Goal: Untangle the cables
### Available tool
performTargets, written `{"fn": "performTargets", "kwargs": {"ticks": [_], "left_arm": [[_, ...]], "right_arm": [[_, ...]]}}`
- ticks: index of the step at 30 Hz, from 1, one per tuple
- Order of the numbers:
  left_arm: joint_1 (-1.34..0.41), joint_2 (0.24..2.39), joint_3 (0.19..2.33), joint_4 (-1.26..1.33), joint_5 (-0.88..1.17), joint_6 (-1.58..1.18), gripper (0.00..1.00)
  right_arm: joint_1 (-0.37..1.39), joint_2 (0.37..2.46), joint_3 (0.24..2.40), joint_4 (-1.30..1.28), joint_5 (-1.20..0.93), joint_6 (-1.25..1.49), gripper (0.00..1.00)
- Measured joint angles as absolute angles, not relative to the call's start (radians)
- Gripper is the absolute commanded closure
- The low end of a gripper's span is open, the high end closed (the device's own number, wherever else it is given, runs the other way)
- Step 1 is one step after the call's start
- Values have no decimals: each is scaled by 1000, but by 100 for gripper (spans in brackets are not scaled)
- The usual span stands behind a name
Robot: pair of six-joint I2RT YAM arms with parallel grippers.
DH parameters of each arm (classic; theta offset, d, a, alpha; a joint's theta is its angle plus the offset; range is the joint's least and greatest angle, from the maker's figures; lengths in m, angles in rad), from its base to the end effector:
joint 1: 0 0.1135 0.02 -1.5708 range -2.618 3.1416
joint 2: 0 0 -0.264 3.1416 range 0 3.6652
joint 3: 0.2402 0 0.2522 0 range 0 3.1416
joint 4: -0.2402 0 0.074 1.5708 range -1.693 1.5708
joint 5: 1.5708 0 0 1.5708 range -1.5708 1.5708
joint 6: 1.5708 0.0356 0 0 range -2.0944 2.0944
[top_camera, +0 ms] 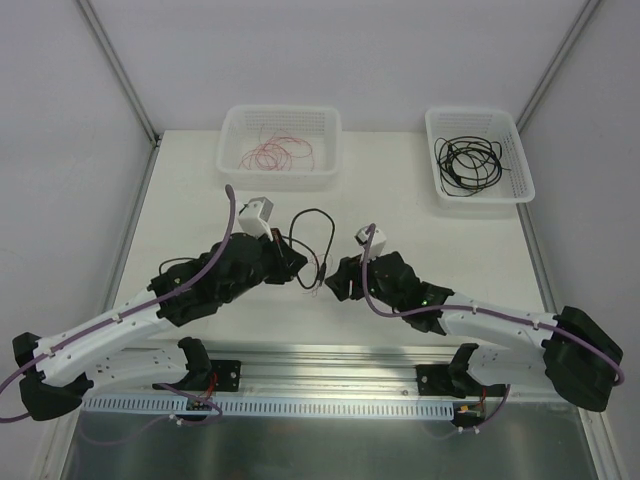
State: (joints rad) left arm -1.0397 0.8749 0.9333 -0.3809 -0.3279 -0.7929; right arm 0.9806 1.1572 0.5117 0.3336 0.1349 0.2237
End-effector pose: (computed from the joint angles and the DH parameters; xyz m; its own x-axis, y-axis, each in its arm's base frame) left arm 0.1081 -0.1614 0.3562 -0.5840 -0.3374 -0.7383 0.3500 0.7160 -0.6040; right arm 0.1429 0.2048 0.2223 -0.3334 -0.1027 -0.9372 -0.6954 0.6980 0.1709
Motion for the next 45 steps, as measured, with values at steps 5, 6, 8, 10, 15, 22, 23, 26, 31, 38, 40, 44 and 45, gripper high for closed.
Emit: {"fn": "performTargets", "kwargs": {"ticks": [5, 6, 8, 10, 15, 22, 23, 26, 31, 38, 40, 44, 45], "left_arm": [[-1040, 892, 980, -387, -355, -825, 100], [-1040, 895, 989, -387, -362, -832, 100], [-1040, 896, 999, -387, -379, -857, 100], [-1040, 896, 1004, -387, -393, -882, 100], [-1040, 896, 1011, -387, -427, -952, 100], [-1040, 896, 1012, -385, -456, -1057, 100], [-1040, 896, 1012, -383, -456, -1074, 100], [-1040, 896, 1012, -376, -459, -1124, 100], [-1040, 897, 1012, -355, -463, -1199, 100], [-1040, 918, 1011, -321, -479, -1251, 100], [-1039, 923, 1011, -317, -483, -1252, 100], [-1039, 923, 1011, -317, -492, -1246, 100], [-1040, 921, 1011, -316, -501, -1244, 100]], "right_arm": [[1065, 1130, 508, 377, 115, 197, 34], [1068, 1131, 501, 394, 113, 198, 34], [1070, 1141, 484, 443, 109, 205, 31], [1072, 1160, 469, 487, 113, 215, 28], [1110, 1192, 460, 561, 176, 227, 24], [1190, 1250, 464, 655, 363, 216, 22], [1200, 1264, 467, 665, 393, 212, 22], [1225, 1315, 487, 698, 477, 196, 21], [1243, 1382, 543, 736, 566, 156, 20], [1249, 1470, 660, 751, 655, 104, 40], [1250, 1483, 674, 747, 675, 89, 56], [1251, 1486, 679, 720, 694, 78, 97], [1251, 1484, 678, 703, 694, 83, 99]]}}
